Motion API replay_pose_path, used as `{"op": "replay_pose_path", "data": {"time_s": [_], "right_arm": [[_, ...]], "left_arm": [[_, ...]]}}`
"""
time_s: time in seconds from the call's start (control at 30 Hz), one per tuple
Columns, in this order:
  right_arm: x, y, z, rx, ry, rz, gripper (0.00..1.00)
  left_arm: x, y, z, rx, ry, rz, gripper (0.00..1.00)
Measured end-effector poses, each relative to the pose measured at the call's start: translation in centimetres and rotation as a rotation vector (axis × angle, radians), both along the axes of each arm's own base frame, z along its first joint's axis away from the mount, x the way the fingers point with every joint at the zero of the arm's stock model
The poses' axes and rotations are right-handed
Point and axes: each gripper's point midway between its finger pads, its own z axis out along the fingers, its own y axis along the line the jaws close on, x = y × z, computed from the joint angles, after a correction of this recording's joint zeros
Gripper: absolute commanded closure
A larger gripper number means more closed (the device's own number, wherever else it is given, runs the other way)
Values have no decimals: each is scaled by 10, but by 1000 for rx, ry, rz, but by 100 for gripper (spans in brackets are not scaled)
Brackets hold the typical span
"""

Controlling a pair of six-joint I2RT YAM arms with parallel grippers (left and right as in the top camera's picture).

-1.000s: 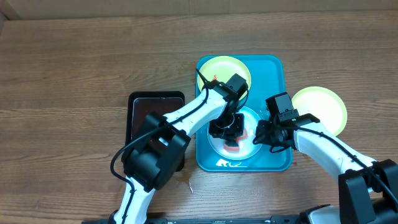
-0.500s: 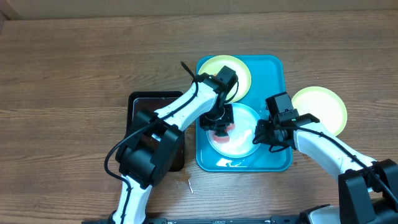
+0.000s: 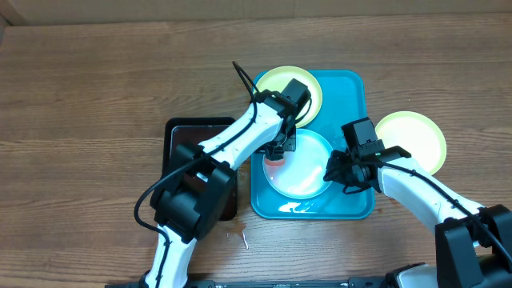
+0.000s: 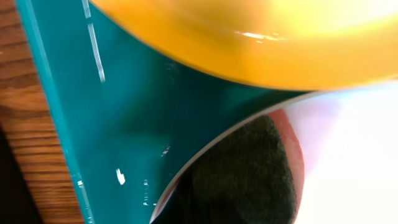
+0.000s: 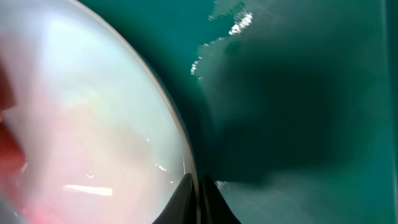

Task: Clean dirty plates on tray and stack at the side

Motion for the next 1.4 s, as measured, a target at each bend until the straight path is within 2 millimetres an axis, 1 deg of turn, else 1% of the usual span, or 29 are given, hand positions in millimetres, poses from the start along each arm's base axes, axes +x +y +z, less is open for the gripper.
{"op": "replay_pose_path", "data": {"time_s": [0.1, 0.2, 0.4, 0.5, 0.6, 0.7, 0.77, 0.87, 0.93, 1.07, 1.13, 1.3, 1.4], "right_arm": [[-2, -4, -1, -15, 10, -12, 96], [-3, -5, -2, -21, 13, -20, 96], [-4, -6, -3, -26, 17, -23, 96], [-4, -6, -3, -26, 17, -23, 96], [-4, -6, -3, -26, 17, -24, 96], [-4, -6, -3, -26, 17, -24, 96], [-4, -7, -3, -27, 18, -24, 96], [-5, -8, -3, -35, 20, -26, 96], [-5, -9, -3, -37, 22, -29, 96], [-5, -9, -3, -35, 23, -30, 96], [-5, -9, -3, -35, 23, -30, 96], [-5, -9, -3, -35, 24, -30, 96], [-5, -9, -3, -31, 24, -29, 96]], "left_arm": [[-2, -9, 0, -16, -8, -24, 96], [-4, -25, 0, -71, -2, -49, 96], [-19, -46, 1, -181, 69, -68, 96], [-26, -53, 2, -219, 107, -73, 95], [-31, -54, 3, -232, 134, -75, 96], [-32, -58, 2, -247, 136, -78, 96], [-30, -69, 1, -288, 117, -91, 96], [-34, -85, -3, -357, 114, -117, 96], [-37, -90, -3, -387, 126, -125, 96], [-46, -96, -2, -432, 164, -146, 96], [-50, -96, -1, -439, 185, -155, 96], [-64, -80, -6, -366, 246, -114, 96], [-67, -70, -7, -318, 266, -76, 96]]}}
